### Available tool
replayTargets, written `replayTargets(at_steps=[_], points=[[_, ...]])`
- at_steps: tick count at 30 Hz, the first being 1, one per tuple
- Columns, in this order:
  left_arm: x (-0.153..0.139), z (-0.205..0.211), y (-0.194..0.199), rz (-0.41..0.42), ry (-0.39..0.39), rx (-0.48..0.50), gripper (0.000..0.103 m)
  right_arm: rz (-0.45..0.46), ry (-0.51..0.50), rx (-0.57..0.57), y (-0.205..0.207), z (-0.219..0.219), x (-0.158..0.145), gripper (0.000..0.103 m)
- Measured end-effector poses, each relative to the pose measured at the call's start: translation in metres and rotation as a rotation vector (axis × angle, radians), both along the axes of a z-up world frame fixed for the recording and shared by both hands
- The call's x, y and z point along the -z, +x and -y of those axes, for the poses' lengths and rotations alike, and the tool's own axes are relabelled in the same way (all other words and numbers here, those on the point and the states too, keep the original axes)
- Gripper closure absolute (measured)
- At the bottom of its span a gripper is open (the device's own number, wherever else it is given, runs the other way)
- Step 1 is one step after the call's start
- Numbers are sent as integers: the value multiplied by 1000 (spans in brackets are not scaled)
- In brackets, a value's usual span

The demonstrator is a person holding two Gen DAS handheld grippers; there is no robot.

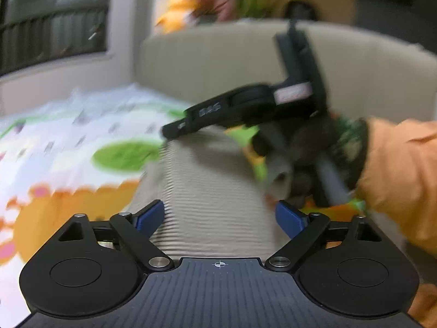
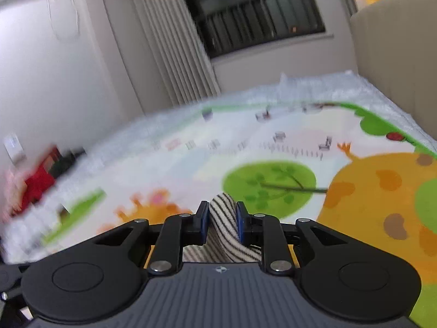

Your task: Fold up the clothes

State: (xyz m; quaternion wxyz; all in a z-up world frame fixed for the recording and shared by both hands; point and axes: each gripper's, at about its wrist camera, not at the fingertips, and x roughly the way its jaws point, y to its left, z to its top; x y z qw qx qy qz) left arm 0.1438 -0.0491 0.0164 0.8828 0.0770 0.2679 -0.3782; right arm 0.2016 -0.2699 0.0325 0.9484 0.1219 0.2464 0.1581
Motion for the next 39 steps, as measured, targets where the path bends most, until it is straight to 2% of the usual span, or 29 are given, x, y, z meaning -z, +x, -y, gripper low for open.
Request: replayTargets(at_steps=[2,3,4,6,7,10,14,16,21,24,26,27,28,30,31,33,34,35,36,37,39], points=[[15,-5,16,-69,-17,-36,11,-1,-41,-12,4,0,5,74],[20,-7,19,-90,-32,-38,9,-1,-62,-17,6,-1,8,66],[23,-9,20,-103,-43,-38,9,2,-81,-23,6,1,9,46],[27,-9,18,-99,-44,-31,9,22,-108,-18,-8,17,10,26],[28,-9,18,-99,-47,-29,9,-3,-95,-7,-11,25,17,24],[28,-7,19,-109,-57,-27,9,-76,-44,24,-21,52,38,24],[26,-4,13,-101,-35,-20,9,-158,203,49,-38,70,60,32],[23,-7,9,-94,-22,-23,9,-180,256,59,-49,71,62,35],[17,-23,6,-58,10,-55,7,-240,308,31,-86,61,55,34],[15,-45,8,-72,-8,-101,7,-223,262,-3,-115,48,46,34],[11,-59,5,-105,-59,-115,8,-145,181,12,-129,43,36,34],[9,-65,3,-129,-100,-105,9,-95,132,17,-136,40,31,34],[8,-69,2,-155,-146,-87,8,-49,85,17,-141,38,26,30],[7,-72,0,-204,-229,-50,7,-7,23,-25,-141,31,22,24],[7,-69,0,-219,-250,-34,7,1,-3,-47,-138,26,24,23],[14,-55,1,-234,-239,-18,7,3,-54,-70,-129,18,31,23],[19,-47,3,-239,-222,-15,9,-3,-71,-73,-124,15,36,25],[25,-39,4,-245,-205,-16,11,-20,-50,-71,-120,16,41,31],[29,-34,5,-249,-204,-19,18,-37,-1,-74,-118,18,43,53],[31,-31,5,-252,-211,-22,25,-47,47,-77,-118,21,43,63],[25,-32,5,-258,-238,-17,39,-38,96,-88,-125,25,35,71]])
